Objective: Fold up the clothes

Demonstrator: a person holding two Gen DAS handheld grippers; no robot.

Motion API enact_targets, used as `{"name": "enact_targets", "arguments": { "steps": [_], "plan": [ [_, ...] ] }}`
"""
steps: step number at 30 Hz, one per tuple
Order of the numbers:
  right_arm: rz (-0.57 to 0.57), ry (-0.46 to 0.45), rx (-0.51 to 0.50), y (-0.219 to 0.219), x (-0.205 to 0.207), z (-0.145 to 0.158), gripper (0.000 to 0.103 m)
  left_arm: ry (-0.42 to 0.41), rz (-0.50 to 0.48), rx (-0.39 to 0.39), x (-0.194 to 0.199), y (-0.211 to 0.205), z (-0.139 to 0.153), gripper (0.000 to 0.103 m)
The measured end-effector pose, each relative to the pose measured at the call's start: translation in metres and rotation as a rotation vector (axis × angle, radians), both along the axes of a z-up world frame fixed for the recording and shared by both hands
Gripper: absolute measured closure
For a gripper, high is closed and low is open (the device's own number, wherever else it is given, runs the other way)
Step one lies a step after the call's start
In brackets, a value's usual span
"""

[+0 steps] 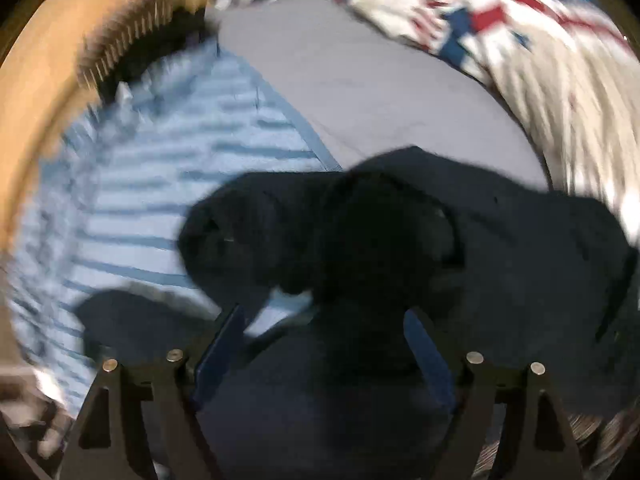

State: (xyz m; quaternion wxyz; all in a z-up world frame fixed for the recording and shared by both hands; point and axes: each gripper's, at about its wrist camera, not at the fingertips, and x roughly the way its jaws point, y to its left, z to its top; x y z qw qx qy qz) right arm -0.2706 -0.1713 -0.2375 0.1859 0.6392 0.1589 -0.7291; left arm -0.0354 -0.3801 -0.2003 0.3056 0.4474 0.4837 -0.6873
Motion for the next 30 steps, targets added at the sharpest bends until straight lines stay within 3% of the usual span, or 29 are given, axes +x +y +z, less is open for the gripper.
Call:
{"name": "enact_targets", "arguments": {
  "steps": [2,6,11,14,15,16,17,18,19,20,23,25,26,30],
  "plan": [
    [0.043,0.0,0.111,-0.016,-0.009,-0.022,0.018,-0.041,-0.077,0.022,-0.04,-0.002,-0.019,0.029],
    [0.069,-0.018,0.181,-0.019,-0.016,-0.048,0.018,-0.116,-0.183,0.023,-0.091,0.006,-0.049,0.029],
    [0.072,-0.014,0.14,-0.006,-0.013,-0.073,0.017,-0.252,-0.266,-0.041,-0.11,0.02,-0.091,0.029],
    [0.1,0.042,0.121,-0.004,-0.005,-0.075,0.017,-0.251,-0.318,-0.123,-0.108,0.032,-0.094,0.032],
    [0.113,0.063,0.12,-0.004,-0.002,-0.075,0.019,-0.253,-0.321,-0.135,-0.107,0.033,-0.094,0.034],
    [0.131,0.083,0.115,-0.005,0.002,-0.073,0.03,-0.242,-0.298,-0.135,-0.104,0.032,-0.092,0.042],
    [0.151,0.1,0.106,-0.006,0.007,-0.068,0.053,-0.219,-0.257,-0.117,-0.097,0.029,-0.089,0.054],
    [0.166,0.118,0.099,-0.008,0.01,-0.062,0.065,-0.195,-0.216,-0.098,-0.091,0.026,-0.087,0.06],
    [0.178,0.138,0.091,-0.009,0.014,-0.054,0.075,-0.169,-0.194,-0.081,-0.084,0.024,-0.083,0.073],
    [0.185,0.164,0.083,-0.01,0.017,-0.045,0.091,-0.144,-0.172,-0.063,-0.078,0.022,-0.079,0.082],
    [0.194,0.257,0.029,-0.014,0.023,-0.003,0.093,-0.09,-0.203,-0.084,-0.07,0.019,-0.054,0.085],
    [0.184,0.304,-0.036,-0.013,0.021,0.033,0.093,-0.015,-0.148,-0.105,-0.058,0.003,-0.025,0.086],
    [0.172,0.33,-0.085,-0.013,0.018,0.059,0.094,0.03,-0.11,-0.122,-0.049,-0.006,-0.007,0.086],
    [0.116,0.499,-0.328,-0.004,0.011,0.18,0.094,0.222,0.026,-0.306,-0.013,-0.047,0.087,0.087]
  ]
}}
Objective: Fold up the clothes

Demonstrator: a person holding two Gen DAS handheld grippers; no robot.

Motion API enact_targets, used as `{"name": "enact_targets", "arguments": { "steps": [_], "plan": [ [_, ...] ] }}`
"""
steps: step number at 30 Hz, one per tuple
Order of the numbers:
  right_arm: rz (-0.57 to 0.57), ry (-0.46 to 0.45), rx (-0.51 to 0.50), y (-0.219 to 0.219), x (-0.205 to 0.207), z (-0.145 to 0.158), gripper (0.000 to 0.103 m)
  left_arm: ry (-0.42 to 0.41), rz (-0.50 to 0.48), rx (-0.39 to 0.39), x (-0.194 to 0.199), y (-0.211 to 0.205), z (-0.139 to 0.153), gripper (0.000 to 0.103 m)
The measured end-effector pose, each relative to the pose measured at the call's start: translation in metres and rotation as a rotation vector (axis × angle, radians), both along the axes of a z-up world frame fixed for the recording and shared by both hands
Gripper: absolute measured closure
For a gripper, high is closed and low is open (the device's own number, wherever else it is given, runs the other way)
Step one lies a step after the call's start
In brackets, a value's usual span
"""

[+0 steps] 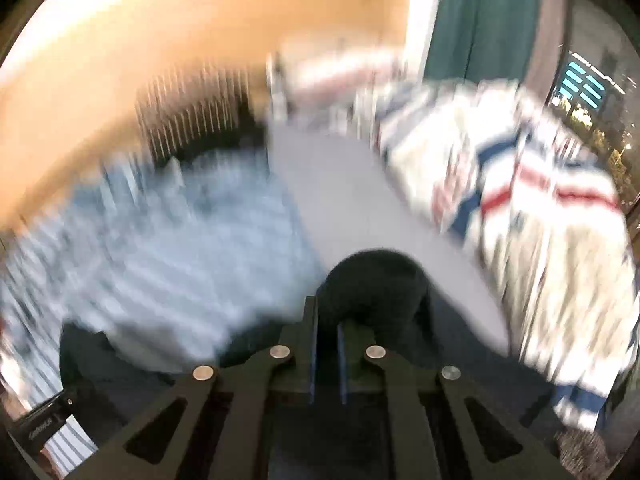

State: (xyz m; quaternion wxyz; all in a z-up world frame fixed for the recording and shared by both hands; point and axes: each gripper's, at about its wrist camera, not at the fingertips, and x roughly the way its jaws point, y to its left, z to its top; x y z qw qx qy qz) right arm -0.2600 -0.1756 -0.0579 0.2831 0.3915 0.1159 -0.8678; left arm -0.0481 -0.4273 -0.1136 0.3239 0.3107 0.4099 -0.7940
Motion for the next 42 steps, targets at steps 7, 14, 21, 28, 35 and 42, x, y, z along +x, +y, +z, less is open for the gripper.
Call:
{"name": "enact_targets", "arguments": {
  "steps": [7,14,21,28,35,42],
  "plan": [
    [-0.052,0.076,-0.366,0.005,0.002,0.141,0.031,0.256,0.252,-0.05,0.061,-0.067,0.123,0.024],
    [0.002,-0.193,-0.264,-0.024,0.021,0.064,0.013,0.182,0.264,0.045,0.081,-0.067,0.071,0.023],
    [-0.028,-0.353,-0.063,-0.02,0.03,-0.054,0.016,-0.064,0.226,0.234,0.087,-0.053,-0.056,0.023],
    [0.173,-0.422,0.176,-0.037,0.085,-0.16,0.022,-0.156,0.168,0.392,0.062,-0.031,-0.149,0.026],
    [0.437,-0.295,0.442,-0.095,0.158,-0.241,0.025,-0.082,0.215,0.418,0.078,-0.032,-0.165,0.026],
    [0.302,-0.345,0.291,-0.07,0.129,-0.224,0.097,0.032,0.227,0.442,0.073,-0.057,-0.165,0.026]
  ]
}}
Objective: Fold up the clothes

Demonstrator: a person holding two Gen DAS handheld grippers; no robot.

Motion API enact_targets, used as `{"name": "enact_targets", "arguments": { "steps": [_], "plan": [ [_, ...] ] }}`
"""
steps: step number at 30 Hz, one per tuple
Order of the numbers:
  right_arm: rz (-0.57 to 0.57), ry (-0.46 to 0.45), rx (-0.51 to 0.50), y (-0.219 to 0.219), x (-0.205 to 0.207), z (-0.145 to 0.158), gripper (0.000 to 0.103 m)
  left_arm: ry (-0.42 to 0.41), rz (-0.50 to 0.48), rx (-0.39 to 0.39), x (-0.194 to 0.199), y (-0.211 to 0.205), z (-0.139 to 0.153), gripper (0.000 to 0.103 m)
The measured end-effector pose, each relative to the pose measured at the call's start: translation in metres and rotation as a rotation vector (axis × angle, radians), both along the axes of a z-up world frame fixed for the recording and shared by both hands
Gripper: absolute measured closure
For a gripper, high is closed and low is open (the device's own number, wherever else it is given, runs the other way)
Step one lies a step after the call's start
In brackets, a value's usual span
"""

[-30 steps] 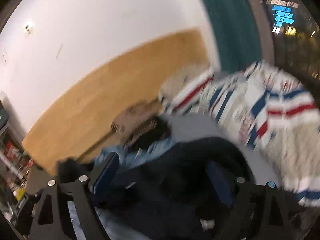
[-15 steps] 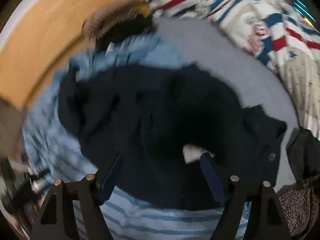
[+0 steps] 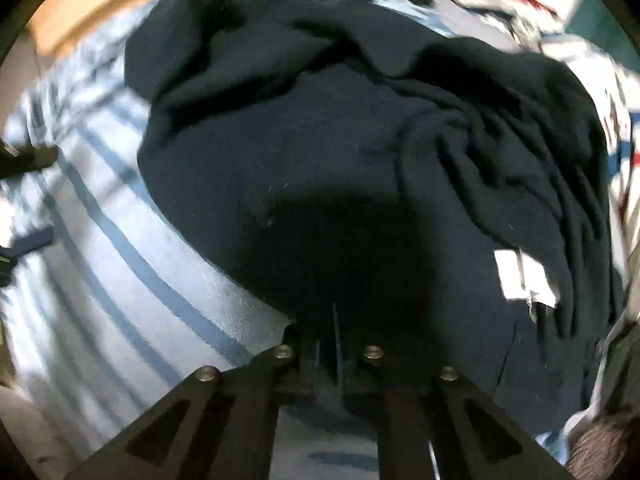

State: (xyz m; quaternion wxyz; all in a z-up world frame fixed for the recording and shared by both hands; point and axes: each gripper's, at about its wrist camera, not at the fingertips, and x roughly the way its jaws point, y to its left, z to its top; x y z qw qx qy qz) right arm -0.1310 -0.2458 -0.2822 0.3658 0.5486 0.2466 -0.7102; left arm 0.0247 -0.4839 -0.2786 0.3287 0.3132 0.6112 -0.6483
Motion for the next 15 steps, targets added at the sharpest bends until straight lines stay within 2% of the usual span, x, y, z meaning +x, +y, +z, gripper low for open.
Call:
{"name": "enact_targets", "arguments": {
  "steps": [5,6,7,9,12,13,14,15],
  "plan": [
    [-0.025,0.014,-0.137,0.049,-0.01,0.062,0.098,0.041,-0.057,0.058,-0.045,-0.012,-0.017,0.037],
    [-0.021,0.027,-0.154,0.058,-0.011,0.074,0.098,0.038,-0.066,0.065,-0.053,-0.012,-0.02,0.04],
    [-0.021,0.033,-0.166,0.065,-0.011,0.082,0.098,0.035,-0.075,0.072,-0.06,-0.012,-0.023,0.049],
    [-0.034,0.018,-0.177,0.074,-0.013,0.087,0.098,0.056,-0.077,0.086,-0.073,-0.01,-0.029,0.056],
    [-0.05,-0.005,-0.173,0.071,-0.015,0.084,0.1,0.119,-0.042,0.128,-0.082,-0.008,-0.036,0.056],
    [-0.055,-0.02,-0.17,0.068,-0.017,0.082,0.1,0.137,-0.035,0.146,-0.084,-0.008,-0.038,0.062],
    [-0.059,-0.031,-0.164,0.067,-0.017,0.079,0.1,0.118,-0.046,0.143,-0.088,-0.007,-0.04,0.085],
    [-0.061,-0.027,-0.156,0.07,-0.014,0.078,0.101,0.069,-0.069,0.129,-0.092,-0.005,-0.04,0.098]
  ]
}}
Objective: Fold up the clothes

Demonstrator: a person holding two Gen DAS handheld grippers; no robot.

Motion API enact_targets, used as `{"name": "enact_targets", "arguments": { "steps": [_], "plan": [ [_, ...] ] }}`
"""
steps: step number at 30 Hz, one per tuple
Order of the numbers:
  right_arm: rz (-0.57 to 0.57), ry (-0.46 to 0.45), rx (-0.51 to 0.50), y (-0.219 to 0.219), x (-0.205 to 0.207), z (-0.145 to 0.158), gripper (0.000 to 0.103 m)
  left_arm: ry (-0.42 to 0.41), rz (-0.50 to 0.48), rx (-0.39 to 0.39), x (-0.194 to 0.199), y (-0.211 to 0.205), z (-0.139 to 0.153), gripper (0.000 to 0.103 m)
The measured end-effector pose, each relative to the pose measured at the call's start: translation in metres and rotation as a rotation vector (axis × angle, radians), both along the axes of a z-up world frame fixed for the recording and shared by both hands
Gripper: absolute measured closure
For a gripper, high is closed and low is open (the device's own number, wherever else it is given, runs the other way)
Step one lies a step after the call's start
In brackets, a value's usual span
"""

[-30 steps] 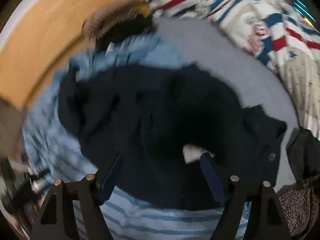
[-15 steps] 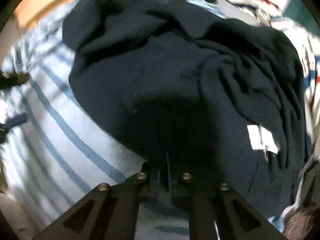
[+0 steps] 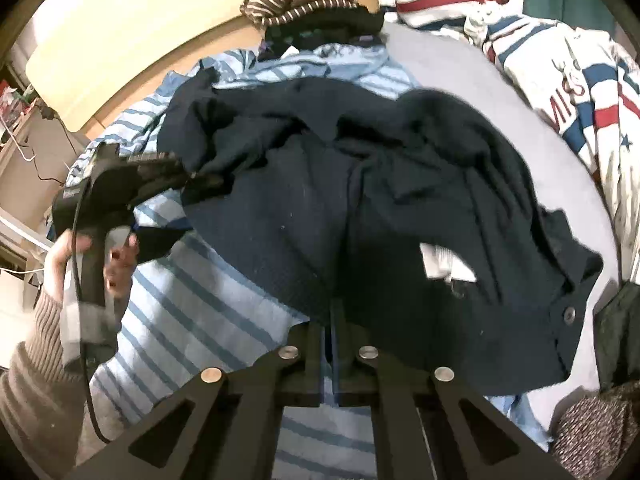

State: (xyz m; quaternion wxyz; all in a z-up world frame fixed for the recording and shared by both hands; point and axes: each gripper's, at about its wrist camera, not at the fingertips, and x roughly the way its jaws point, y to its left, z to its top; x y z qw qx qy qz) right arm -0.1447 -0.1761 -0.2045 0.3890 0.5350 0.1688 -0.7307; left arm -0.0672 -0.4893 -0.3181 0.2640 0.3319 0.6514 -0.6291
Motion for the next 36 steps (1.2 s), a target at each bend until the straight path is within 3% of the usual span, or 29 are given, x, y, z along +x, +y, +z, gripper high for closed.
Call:
{"name": "enact_targets", "arguments": {
  "steps": [3,5,11,14,16,19,22,25,27,28,29,31,36],
  "plan": [
    [-0.003,-0.001,0.02,-0.001,0.003,-0.001,0.101,-0.115,-0.014,-0.128,0.005,0.013,0.018,0.102],
    [-0.012,-0.001,0.023,0.001,0.005,0.001,0.101,-0.125,0.025,-0.199,0.025,0.026,0.042,0.102],
    [0.015,0.027,0.002,0.021,0.033,0.027,0.101,0.003,0.154,-0.297,0.111,0.081,0.119,0.102],
    [0.053,0.031,-0.034,0.036,0.057,0.05,0.1,0.028,0.213,-0.328,0.159,0.11,0.152,0.102],
    [0.089,0.018,-0.042,0.048,0.079,0.063,0.1,0.032,0.247,-0.316,0.182,0.126,0.159,0.102],
    [0.146,0.009,-0.004,0.059,0.108,0.067,0.1,-0.082,0.211,-0.299,0.185,0.16,0.147,0.102],
    [0.165,-0.012,0.077,0.067,0.122,0.049,0.1,-0.196,0.132,-0.181,0.177,0.174,0.109,0.102],
    [0.118,-0.074,0.124,0.074,0.115,0.031,0.094,-0.328,0.028,-0.052,0.155,0.183,0.077,0.1],
    [0.032,-0.162,0.105,0.084,0.101,0.031,0.061,-0.343,-0.016,0.011,0.151,0.191,0.069,0.094],
    [-0.006,-0.194,0.082,0.09,0.094,0.035,0.054,-0.336,-0.017,0.017,0.151,0.192,0.072,0.079],
    [-0.031,-0.2,0.046,0.096,0.087,0.045,0.055,-0.329,-0.017,0.024,0.151,0.194,0.075,0.059],
    [-0.072,-0.162,0.012,0.105,0.074,0.061,0.055,-0.284,0.037,-0.006,0.155,0.192,0.091,0.041],
    [-0.25,-0.109,-0.093,0.126,0.024,0.082,0.055,-0.16,0.114,-0.124,0.158,0.181,0.13,0.04]
  ]
}}
